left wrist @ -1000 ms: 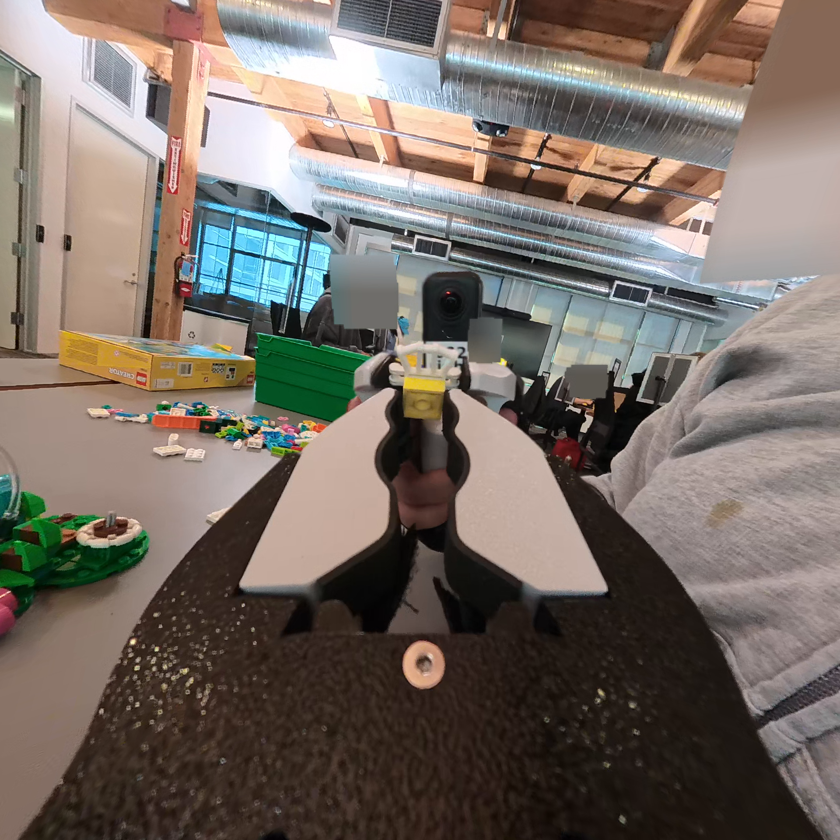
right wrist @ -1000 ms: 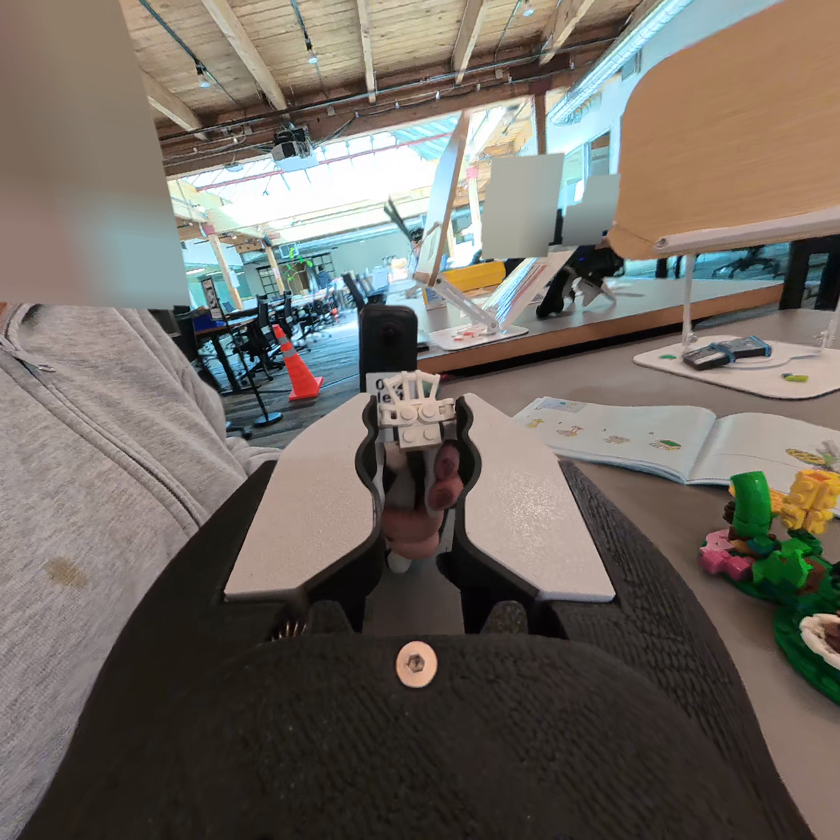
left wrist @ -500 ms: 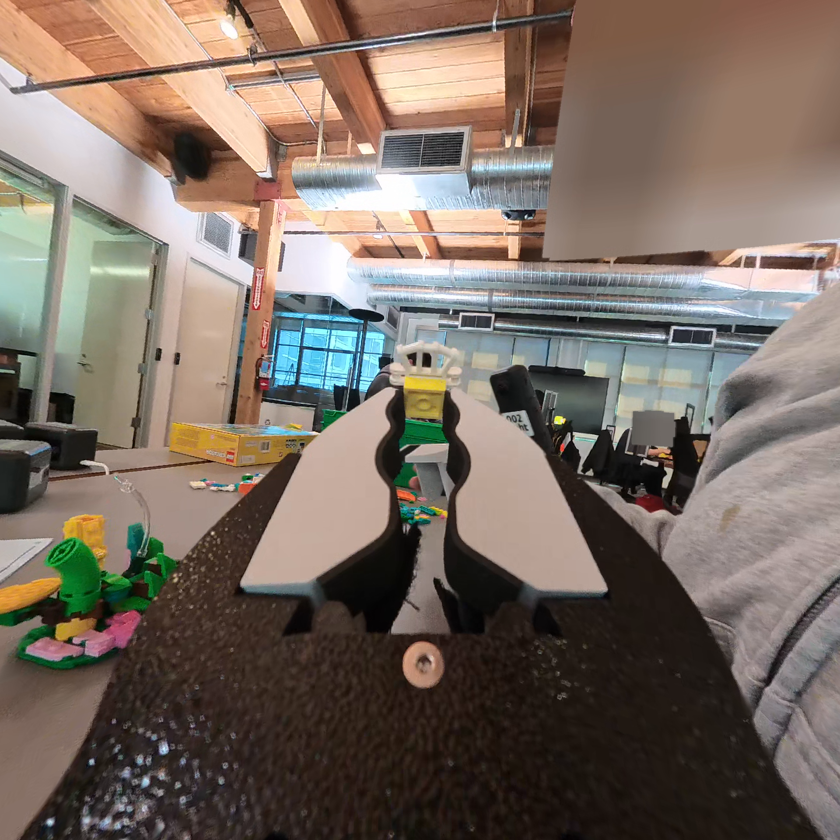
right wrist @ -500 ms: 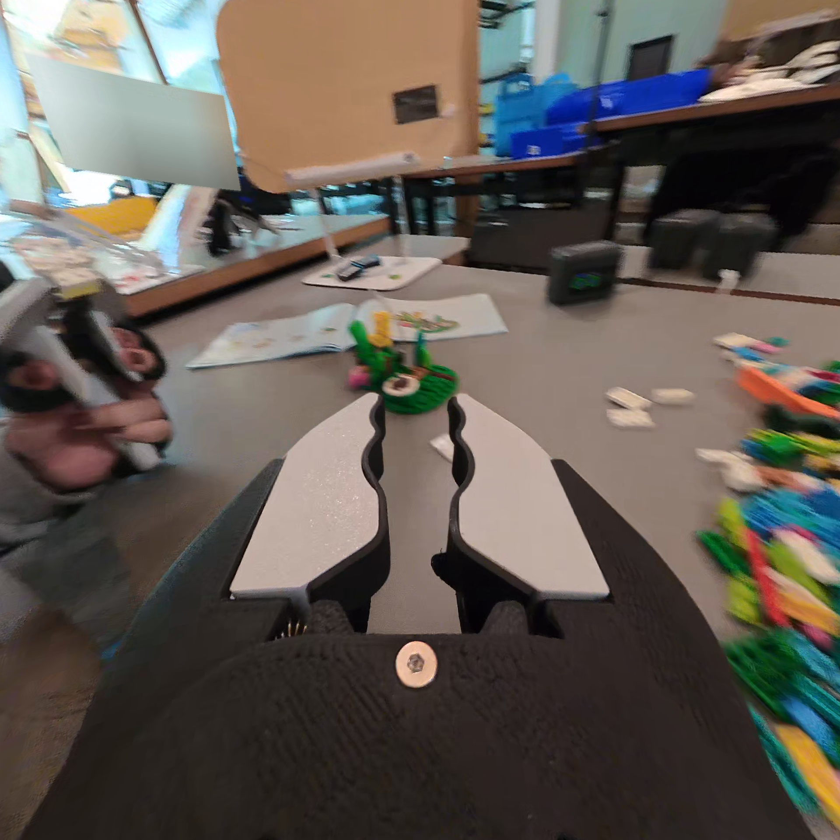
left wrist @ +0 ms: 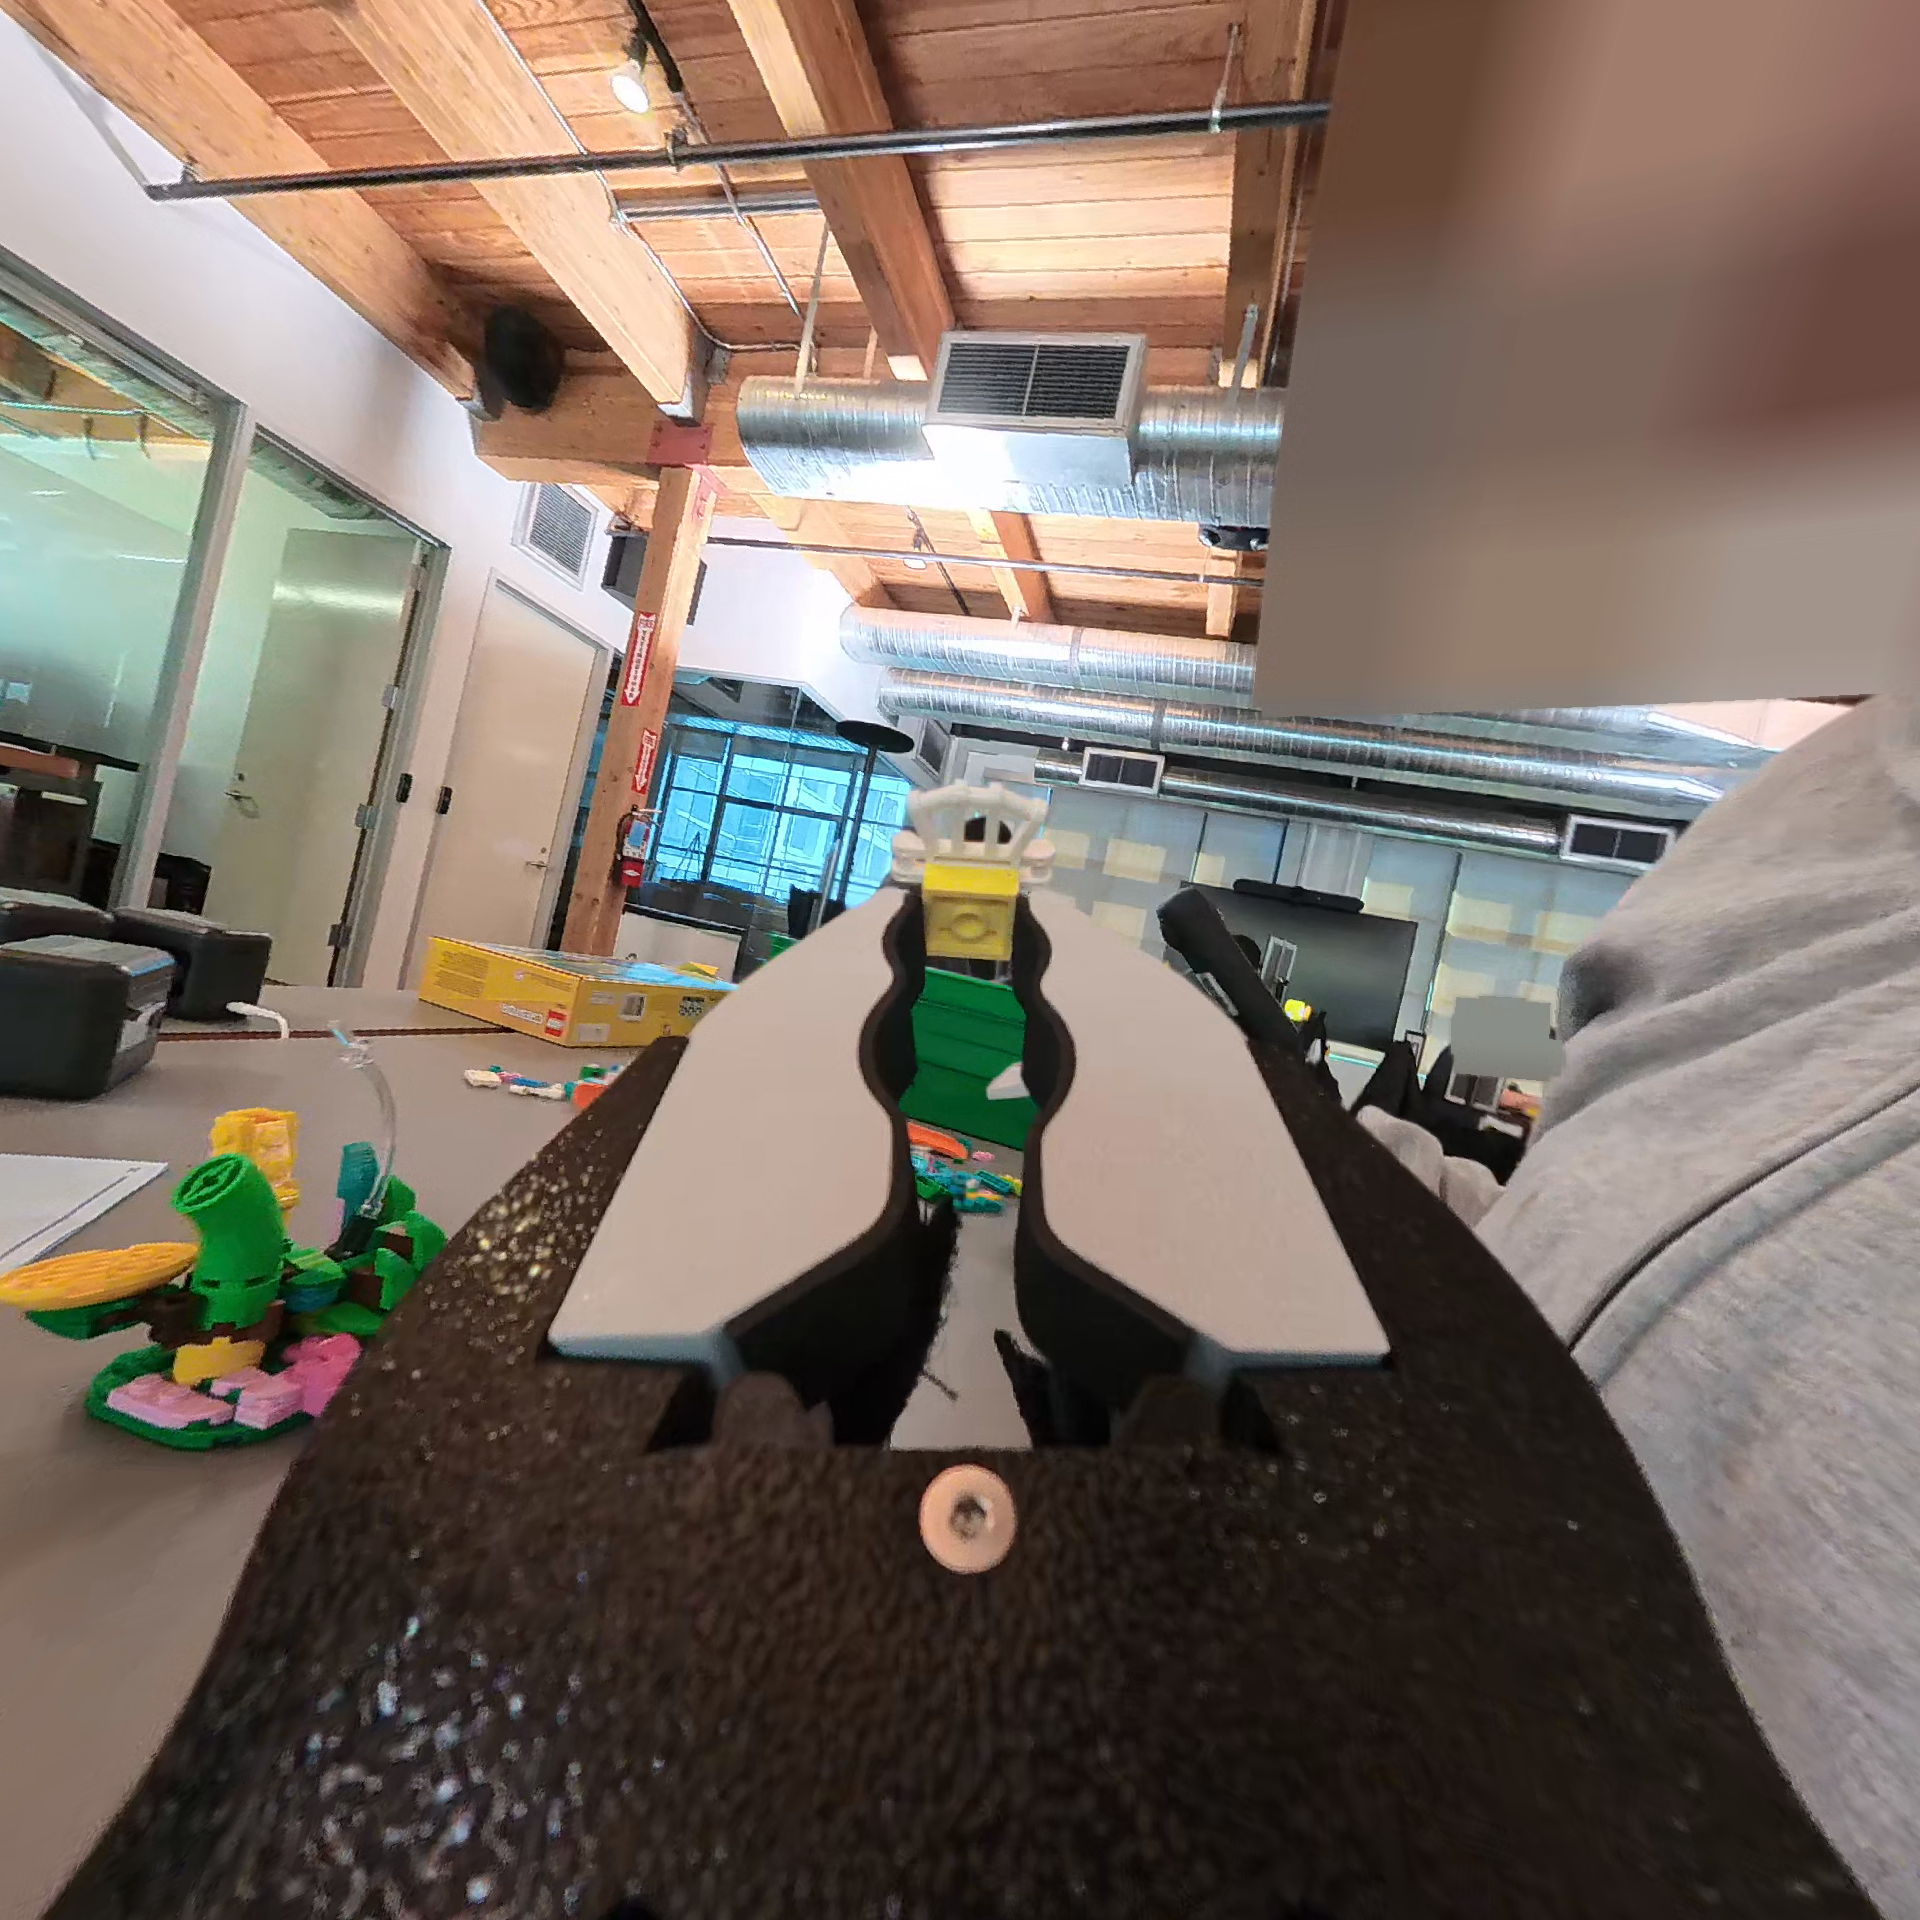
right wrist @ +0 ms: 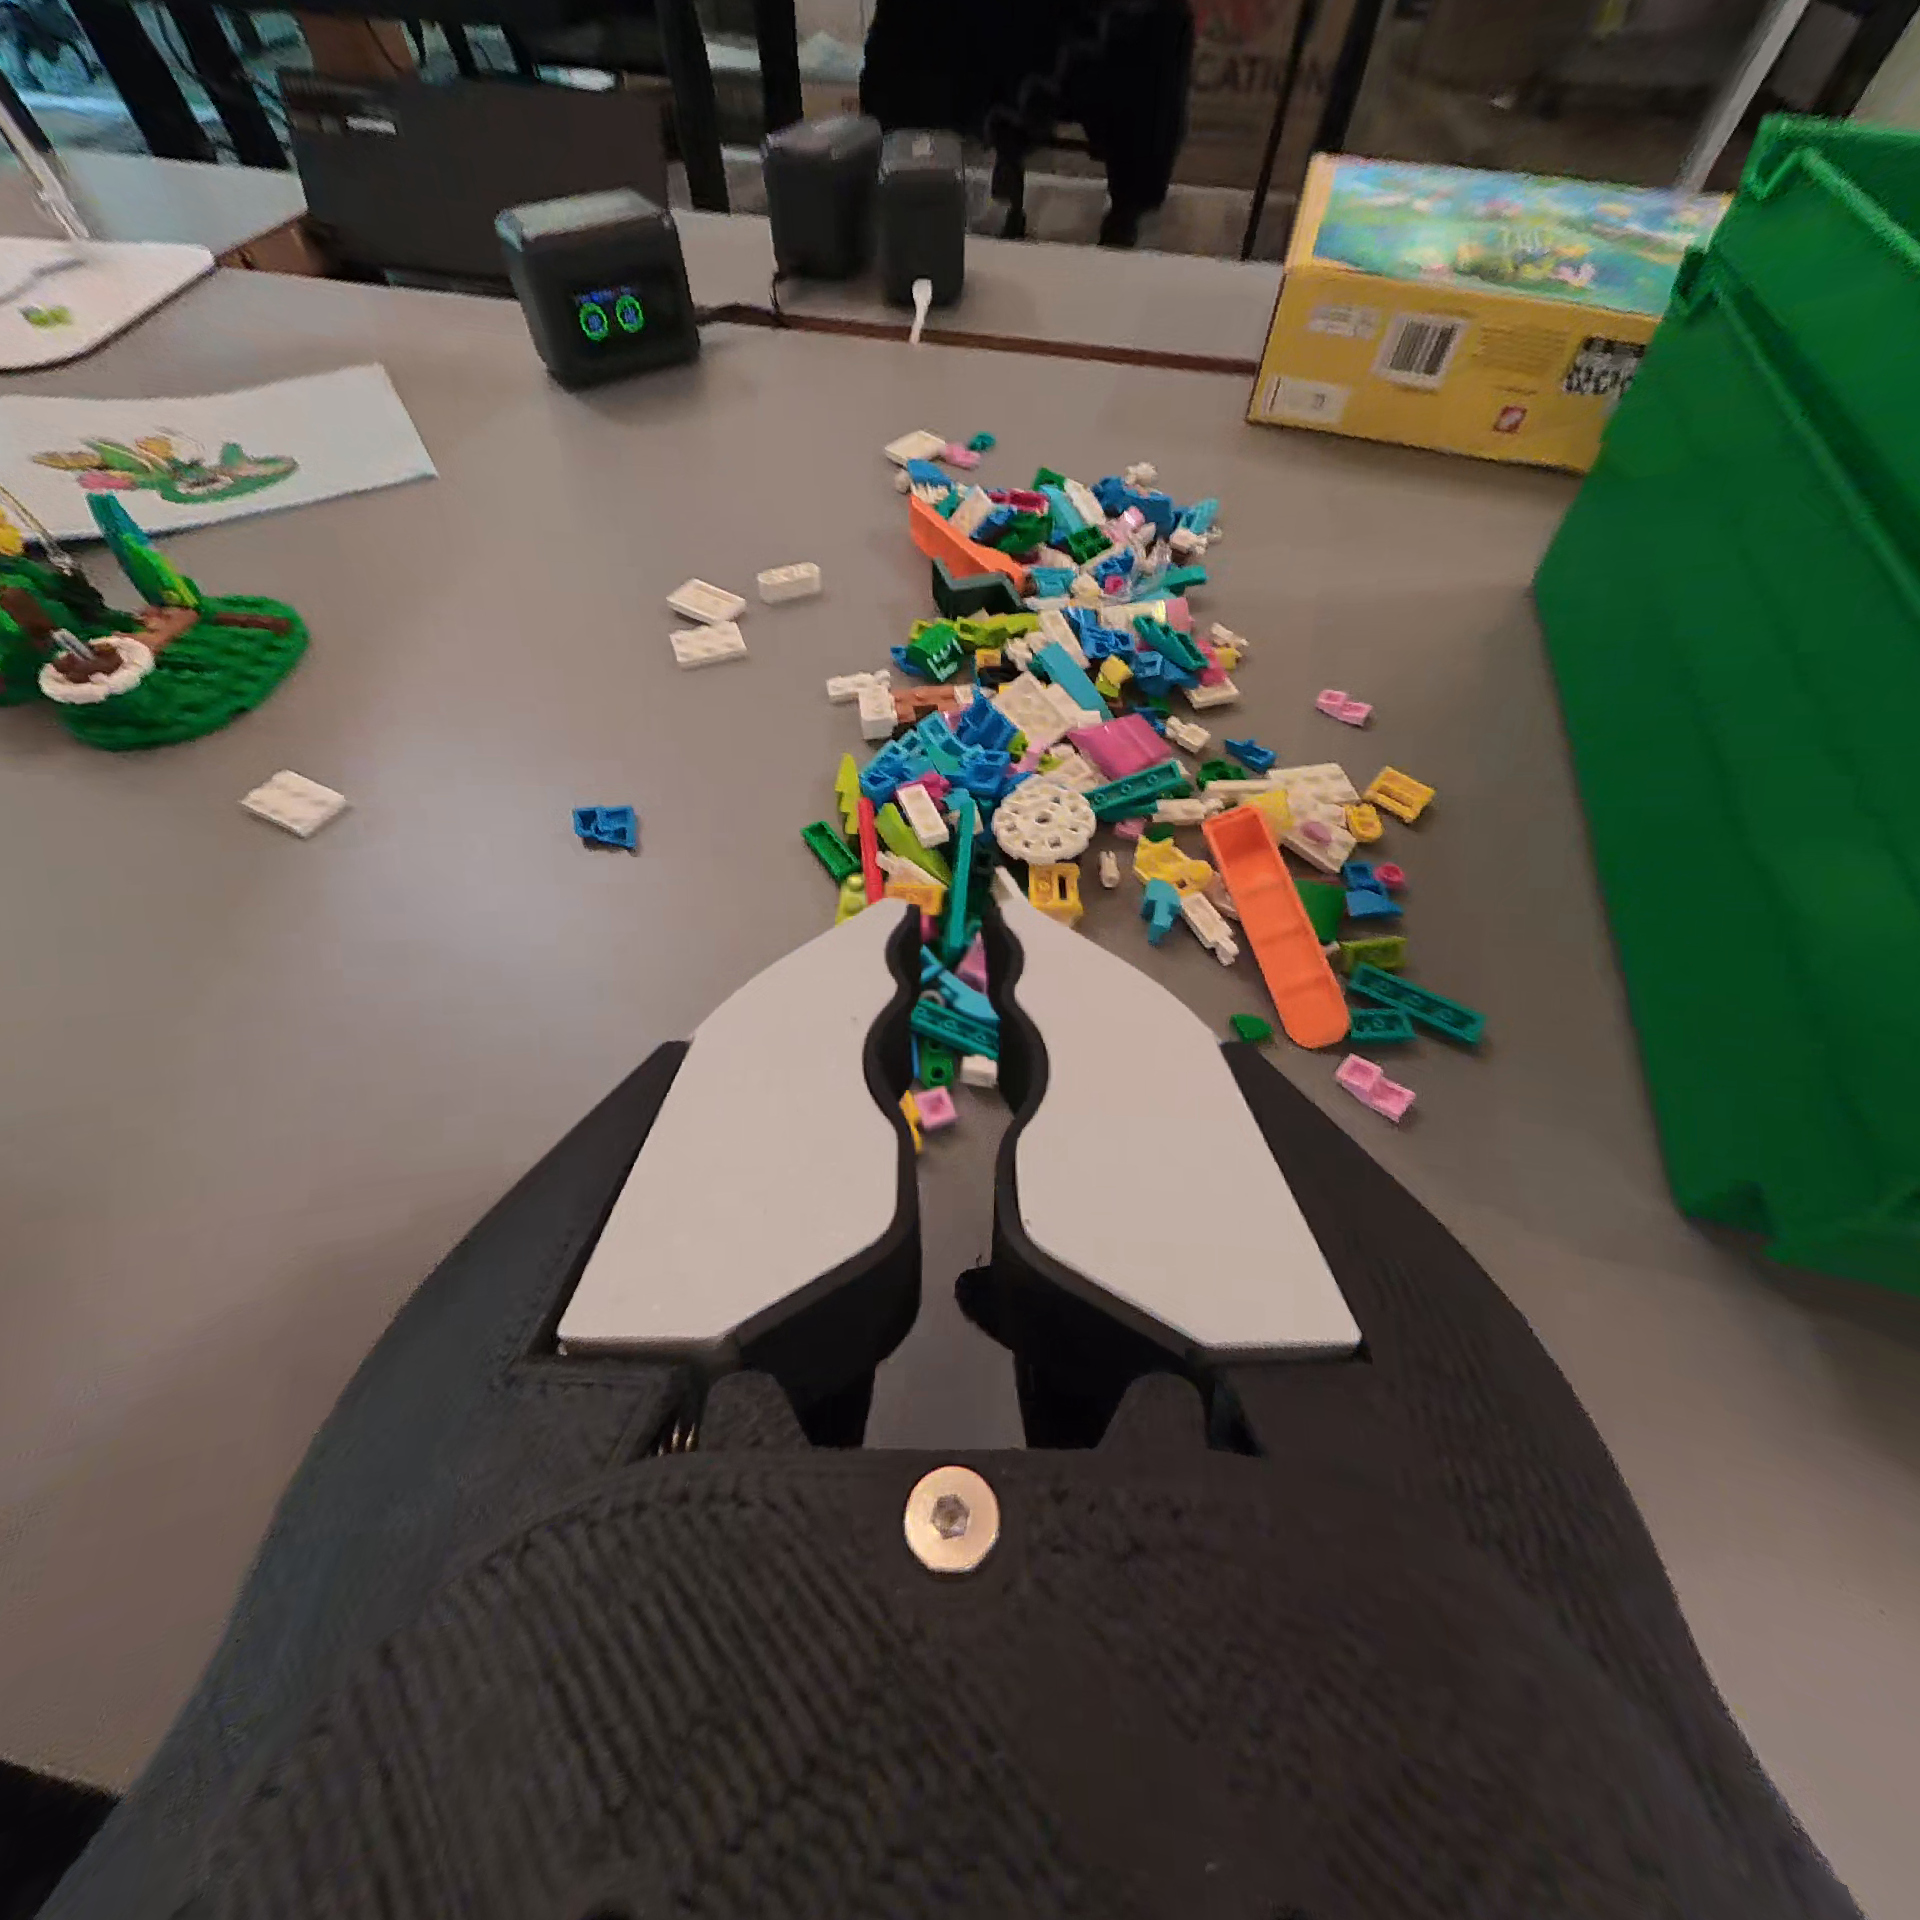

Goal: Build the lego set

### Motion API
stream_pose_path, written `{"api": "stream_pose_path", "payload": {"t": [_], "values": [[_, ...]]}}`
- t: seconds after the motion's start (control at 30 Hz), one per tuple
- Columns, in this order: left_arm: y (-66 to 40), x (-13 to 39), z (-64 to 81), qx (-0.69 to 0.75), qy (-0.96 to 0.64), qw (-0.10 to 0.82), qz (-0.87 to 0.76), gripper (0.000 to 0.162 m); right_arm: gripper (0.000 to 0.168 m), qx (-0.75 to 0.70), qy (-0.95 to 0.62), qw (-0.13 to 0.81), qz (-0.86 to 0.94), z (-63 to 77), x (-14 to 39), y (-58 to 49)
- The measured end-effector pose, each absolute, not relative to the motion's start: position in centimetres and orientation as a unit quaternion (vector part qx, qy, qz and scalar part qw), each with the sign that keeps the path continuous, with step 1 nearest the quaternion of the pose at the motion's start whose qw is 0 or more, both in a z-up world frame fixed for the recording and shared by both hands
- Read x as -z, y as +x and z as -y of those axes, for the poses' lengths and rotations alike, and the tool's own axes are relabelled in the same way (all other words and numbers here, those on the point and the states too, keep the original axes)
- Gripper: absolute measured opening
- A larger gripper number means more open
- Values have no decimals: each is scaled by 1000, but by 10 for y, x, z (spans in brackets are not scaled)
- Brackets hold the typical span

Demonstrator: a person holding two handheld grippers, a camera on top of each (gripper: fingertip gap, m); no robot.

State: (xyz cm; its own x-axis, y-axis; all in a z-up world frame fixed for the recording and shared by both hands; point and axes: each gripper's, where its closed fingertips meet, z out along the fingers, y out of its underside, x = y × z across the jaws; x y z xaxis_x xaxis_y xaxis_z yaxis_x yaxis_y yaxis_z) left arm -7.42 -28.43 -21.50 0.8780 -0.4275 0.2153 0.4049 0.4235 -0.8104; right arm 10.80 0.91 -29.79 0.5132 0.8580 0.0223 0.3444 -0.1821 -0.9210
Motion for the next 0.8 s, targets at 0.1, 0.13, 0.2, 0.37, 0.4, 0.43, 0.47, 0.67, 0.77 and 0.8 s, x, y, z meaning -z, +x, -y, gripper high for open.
{"api": "stream_pose_path", "payload": {"t": [0.1, 0.13, 0.2, 0.37, 0.4, 0.43, 0.47, 0.67, 0.77, 0.8], "values": [[-81, 215, 275, 229, -478, 848, 8, 16, 0, -270, -739, 462, 408, -18, 300, 121], [-82, 214, 270, 224, -479, 849, 14, 16, 0, -282, -740, 461, 400, -20, 298, 124], [-85, 212, 260, 211, -475, 854, 27, 16, 0, -313, -741, 453, 384, -27, 296, 129], [-85, 211, 234, 229, -455, 859, 57, 16, 0, -358, -723, 422, 415, -34, 294, 131], [-84, 211, 230, 232, -454, 858, 58, 16, 2, -350, -718, 412, 438, -32, 296, 130], [-81, 212, 226, 232, -456, 858, 58, 16, 4, -337, -713, 403, 464, -30, 299, 130], [-79, 212, 224, 229, -458, 857, 54, 16, 5, -320, -706, 399, 489, -29, 302, 130], [-79, 215, 220, 225, -467, 854, 56, 16, 6, -225, -673, 414, 570, -37, 316, 129], [-78, 216, 220, 235, -469, 850, 53, 16, 6, -261, -665, 396, 577, -30, 320, 122], [-72, 216, 219, 246, -475, 844, 42, 16, 5, -277, -666, 390, 572, -27, 321, 120]]}}
